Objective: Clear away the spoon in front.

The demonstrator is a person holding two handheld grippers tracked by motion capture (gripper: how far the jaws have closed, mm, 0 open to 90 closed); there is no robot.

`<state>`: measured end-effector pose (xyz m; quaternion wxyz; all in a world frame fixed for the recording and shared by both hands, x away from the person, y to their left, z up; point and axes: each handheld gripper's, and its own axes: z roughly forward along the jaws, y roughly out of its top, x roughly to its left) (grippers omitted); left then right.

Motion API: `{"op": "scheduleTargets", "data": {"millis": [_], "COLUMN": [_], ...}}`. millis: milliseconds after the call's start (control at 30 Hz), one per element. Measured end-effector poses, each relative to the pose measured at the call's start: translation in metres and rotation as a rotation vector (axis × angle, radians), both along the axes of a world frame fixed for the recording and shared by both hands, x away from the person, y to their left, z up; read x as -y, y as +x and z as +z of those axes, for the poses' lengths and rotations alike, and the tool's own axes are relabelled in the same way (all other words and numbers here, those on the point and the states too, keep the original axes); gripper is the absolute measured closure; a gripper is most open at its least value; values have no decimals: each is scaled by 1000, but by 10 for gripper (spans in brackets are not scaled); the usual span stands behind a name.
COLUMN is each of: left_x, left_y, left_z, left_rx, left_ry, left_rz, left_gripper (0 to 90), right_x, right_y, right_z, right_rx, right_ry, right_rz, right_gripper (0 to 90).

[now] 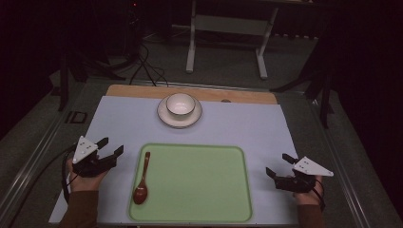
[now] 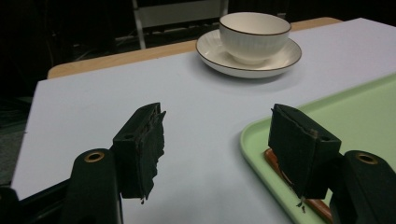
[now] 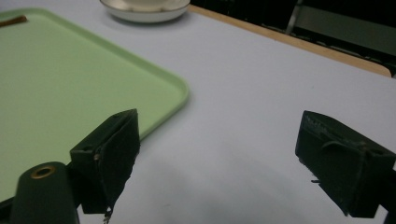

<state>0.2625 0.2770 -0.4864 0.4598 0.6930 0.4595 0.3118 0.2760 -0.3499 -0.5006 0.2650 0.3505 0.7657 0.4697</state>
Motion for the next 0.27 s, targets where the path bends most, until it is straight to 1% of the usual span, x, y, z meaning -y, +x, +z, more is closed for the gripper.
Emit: {"op": "scheduleTargets", "data": {"millis": [100, 267], "left_x": [-4, -9], "left_y": [0, 0], "left_z": [0, -1], "left_rx": [8, 13], "left_ry": [-3, -12], "left_rz": [14, 32], "left_gripper": [350, 349], "right_x": [2, 4], "right_y": [-1, -1], "right_z": [1, 2], "right_rx": [13, 18], "right_ry": [20, 30], "right_rz": [1, -4], "right_gripper": [135, 135]}}
